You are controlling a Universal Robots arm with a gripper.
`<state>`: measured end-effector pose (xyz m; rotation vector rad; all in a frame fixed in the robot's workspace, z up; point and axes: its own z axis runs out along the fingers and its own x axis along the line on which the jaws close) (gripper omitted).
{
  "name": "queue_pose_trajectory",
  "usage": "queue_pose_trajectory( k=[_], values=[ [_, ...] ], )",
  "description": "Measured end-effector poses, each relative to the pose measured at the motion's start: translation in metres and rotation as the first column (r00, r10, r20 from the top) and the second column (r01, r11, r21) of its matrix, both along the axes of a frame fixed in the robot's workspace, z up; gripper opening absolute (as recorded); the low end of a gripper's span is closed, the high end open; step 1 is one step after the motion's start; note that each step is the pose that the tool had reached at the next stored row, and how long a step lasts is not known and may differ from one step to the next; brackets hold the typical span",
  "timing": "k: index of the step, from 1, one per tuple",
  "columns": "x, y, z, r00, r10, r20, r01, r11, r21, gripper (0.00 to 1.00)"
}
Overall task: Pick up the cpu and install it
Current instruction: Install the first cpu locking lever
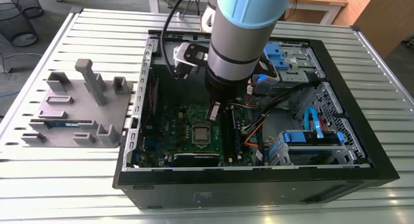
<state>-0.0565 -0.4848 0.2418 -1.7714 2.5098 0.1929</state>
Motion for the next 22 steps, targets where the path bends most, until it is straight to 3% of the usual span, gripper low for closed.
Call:
queue_pose_trajectory(
  k=[5,10,22],
  values=[
    [-0.0001,-0.0146,-0.0004,1.0000,0.000,0.0000,0.000,1.0000,0.0021,0.11],
    [-0.0005,-0.0165,-0.0008,1.0000,0.000,0.0001,0.000,1.0000,0.0022,0.11],
    [-0.0014,-0.0164,-0.0010,1.0000,0.000,0.0005,0.000,1.0000,-0.0029,0.11]
  ],
)
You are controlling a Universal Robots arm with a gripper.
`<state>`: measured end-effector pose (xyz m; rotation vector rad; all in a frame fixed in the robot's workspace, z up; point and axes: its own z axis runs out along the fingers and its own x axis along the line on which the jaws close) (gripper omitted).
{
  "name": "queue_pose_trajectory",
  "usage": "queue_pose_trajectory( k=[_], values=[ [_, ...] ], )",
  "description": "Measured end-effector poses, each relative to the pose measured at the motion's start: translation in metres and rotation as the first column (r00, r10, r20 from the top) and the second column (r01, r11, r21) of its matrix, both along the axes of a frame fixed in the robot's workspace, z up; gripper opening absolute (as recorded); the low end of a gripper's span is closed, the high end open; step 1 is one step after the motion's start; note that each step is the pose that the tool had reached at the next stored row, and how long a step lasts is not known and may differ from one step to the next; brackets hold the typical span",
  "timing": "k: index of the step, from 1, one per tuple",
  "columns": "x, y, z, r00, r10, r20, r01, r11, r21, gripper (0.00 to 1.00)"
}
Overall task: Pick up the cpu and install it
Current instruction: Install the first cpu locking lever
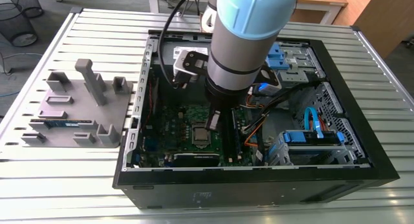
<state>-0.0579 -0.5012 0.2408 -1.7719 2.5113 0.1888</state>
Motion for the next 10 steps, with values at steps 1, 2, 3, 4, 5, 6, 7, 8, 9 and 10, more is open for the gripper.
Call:
queue_pose_trajectory(
  k=[1,2,3,4,5,6,7,8,9,10],
  values=[
    [-0.0004,0.0000,-0.0001,1.0000,0.000,0.0003,0.000,1.0000,0.0001,0.11],
    [-0.0008,0.0000,-0.0003,1.0000,0.000,0.0006,0.000,1.0000,0.0001,0.11],
    [-0.0012,0.0000,-0.0004,1.0000,0.000,0.0008,0.000,1.0000,0.0000,0.11],
    [-0.0016,0.0000,-0.0005,1.0000,0.000,0.0009,0.000,1.0000,0.0000,0.11],
    [-0.0020,0.0000,-0.0007,1.0000,0.000,0.0011,0.000,1.0000,0.0000,0.11],
    [-0.0024,0.0000,-0.0008,1.0000,0.000,0.0011,0.000,1.0000,-0.0001,0.11],
    [-0.0024,0.0000,-0.0010,1.0000,0.000,0.0012,0.000,1.0000,-0.0005,0.11],
    [-0.0024,0.0000,-0.0012,1.0000,0.000,0.0012,0.000,1.0000,-0.0014,0.11],
    [-0.0025,0.0000,-0.0012,1.0000,0.000,0.0012,0.000,1.0000,-0.0025,0.11],
    [-0.0026,0.0000,-0.0013,1.0000,-0.001,0.0012,0.001,1.0000,-0.0032,0.11]
  ],
)
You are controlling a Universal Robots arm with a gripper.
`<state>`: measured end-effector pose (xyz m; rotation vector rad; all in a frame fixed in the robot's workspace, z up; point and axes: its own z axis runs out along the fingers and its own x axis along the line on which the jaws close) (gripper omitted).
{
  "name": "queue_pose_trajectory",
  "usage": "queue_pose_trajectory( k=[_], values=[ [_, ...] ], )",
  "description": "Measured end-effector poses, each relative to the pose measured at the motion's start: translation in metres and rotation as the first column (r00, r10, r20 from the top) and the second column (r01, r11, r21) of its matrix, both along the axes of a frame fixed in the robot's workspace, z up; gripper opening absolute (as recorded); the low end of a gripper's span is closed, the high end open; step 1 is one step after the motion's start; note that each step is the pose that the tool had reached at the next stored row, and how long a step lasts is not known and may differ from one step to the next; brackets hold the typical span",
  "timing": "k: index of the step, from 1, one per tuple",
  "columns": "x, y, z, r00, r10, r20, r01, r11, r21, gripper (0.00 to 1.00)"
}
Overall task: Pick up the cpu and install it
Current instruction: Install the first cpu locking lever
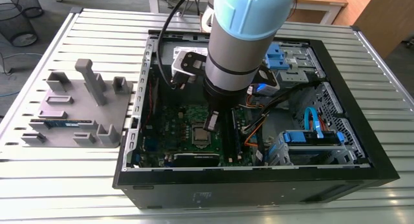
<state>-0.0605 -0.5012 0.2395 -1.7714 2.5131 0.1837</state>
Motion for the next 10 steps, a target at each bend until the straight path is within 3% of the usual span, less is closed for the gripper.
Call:
queue_pose_trajectory(
  k=[5,10],
  values=[
    [-0.0005,0.0000,-0.0007,1.0000,-0.003,0.0001,0.003,1.0000,-0.0037,0.11],
    [-0.0015,0.0000,-0.0026,1.0000,-0.008,0.0002,0.008,0.9999,-0.0148,0.11]
  ],
)
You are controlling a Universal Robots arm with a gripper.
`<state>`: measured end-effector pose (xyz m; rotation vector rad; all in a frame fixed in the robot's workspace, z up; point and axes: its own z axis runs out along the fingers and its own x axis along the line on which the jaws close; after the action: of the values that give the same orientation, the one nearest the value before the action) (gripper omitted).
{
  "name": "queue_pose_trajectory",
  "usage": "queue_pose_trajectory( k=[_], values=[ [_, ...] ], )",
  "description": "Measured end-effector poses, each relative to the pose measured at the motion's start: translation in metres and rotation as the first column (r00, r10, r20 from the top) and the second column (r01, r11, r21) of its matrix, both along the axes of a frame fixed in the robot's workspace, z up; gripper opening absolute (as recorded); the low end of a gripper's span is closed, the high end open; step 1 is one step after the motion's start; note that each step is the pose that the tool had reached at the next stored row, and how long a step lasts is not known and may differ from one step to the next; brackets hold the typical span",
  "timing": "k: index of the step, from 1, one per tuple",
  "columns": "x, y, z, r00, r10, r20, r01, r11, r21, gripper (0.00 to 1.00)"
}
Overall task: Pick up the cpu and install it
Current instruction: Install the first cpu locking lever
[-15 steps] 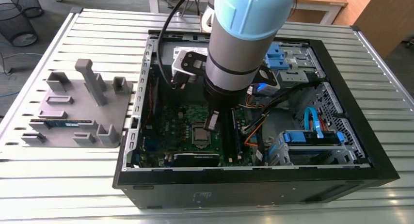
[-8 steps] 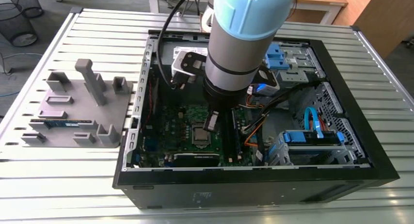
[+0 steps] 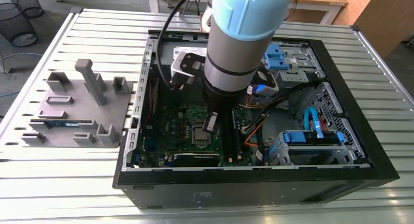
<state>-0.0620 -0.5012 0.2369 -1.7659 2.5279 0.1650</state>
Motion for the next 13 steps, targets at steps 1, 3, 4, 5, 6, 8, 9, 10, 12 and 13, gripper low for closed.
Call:
queue_pose_trajectory(
  k=[1,3,4,5,6,8,9,10,12,13],
  values=[
    [-0.0002,0.0000,-0.0005,1.0000,-0.001,0.0000,0.001,1.0000,-0.0022,0.11],
    [-0.0008,0.0000,-0.0015,1.0000,-0.004,0.0000,0.004,1.0000,-0.0052,0.11],
    [-0.0010,0.0000,-0.0021,1.0000,-0.006,0.0000,0.006,1.0000,-0.0064,0.11],
    [-0.0012,0.0000,-0.0027,1.0000,-0.009,0.0000,0.009,0.9999,-0.0073,0.11],
    [-0.0013,0.0000,-0.0032,0.9999,-0.011,0.0000,0.011,0.9999,-0.0081,0.11],
    [-0.0015,0.0000,-0.0042,0.9999,-0.015,0.0000,0.015,0.9998,-0.0099,0.11],
    [-0.0015,0.0000,-0.0048,0.9998,-0.017,0.0000,0.017,0.9998,-0.0107,0.11],
    [-0.0015,0.0000,-0.0054,0.9998,-0.020,0.0001,0.020,0.9997,-0.0115,0.11],
    [-0.0015,0.0000,-0.0065,0.9997,-0.024,0.0000,0.024,0.9996,-0.0130,0.11],
    [-0.0016,0.0000,-0.0067,0.9997,-0.025,0.0000,0.025,0.9996,-0.0136,0.11]
  ],
)
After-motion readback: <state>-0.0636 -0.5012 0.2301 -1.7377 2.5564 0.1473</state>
